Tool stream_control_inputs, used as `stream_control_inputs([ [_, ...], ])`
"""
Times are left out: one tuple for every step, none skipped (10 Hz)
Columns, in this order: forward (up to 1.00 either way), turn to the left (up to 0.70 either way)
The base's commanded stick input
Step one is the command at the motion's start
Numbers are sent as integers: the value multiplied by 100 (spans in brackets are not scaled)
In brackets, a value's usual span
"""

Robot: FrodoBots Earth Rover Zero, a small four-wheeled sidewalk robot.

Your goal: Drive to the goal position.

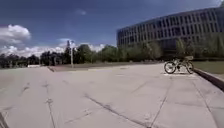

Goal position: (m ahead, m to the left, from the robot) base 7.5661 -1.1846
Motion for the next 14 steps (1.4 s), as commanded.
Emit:
stream_control_inputs([
  [85,1],
  [85,1],
  [85,1],
  [85,1],
  [85,1],
  [85,1],
  [85,1],
  [85,1],
  [85,1],
  [85,1],
  [85,1],
  [85,1],
  [85,1],
  [85,1],
])
